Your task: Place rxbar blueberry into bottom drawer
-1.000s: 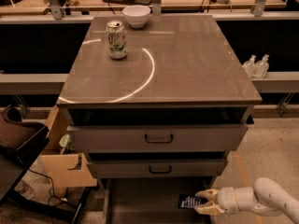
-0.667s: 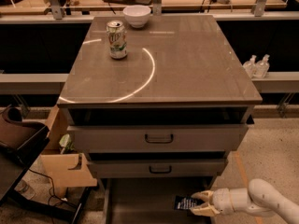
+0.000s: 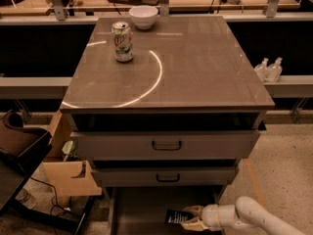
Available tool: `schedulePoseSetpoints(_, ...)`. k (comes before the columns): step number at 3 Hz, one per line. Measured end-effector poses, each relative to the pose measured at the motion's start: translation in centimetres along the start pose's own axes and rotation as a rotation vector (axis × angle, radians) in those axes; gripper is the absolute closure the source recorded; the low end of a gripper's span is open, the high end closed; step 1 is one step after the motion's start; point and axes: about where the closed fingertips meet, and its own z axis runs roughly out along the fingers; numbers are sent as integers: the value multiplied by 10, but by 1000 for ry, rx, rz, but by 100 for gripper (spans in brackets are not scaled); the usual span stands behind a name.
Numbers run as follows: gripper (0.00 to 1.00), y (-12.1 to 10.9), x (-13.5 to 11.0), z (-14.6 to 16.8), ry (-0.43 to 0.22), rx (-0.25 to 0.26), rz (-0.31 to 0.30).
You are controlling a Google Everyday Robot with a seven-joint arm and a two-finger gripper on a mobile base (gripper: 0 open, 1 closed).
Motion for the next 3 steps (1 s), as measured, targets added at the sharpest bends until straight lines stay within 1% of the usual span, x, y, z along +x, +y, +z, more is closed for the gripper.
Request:
schedulePoseSetpoints(1,100,-10,12,46,9,-4,-23)
schedulePoseSetpoints(2,100,-17,16,86,42,-26,-47)
schedulePoseSetpoints(3,100,-18,15,124,90,-56,-76)
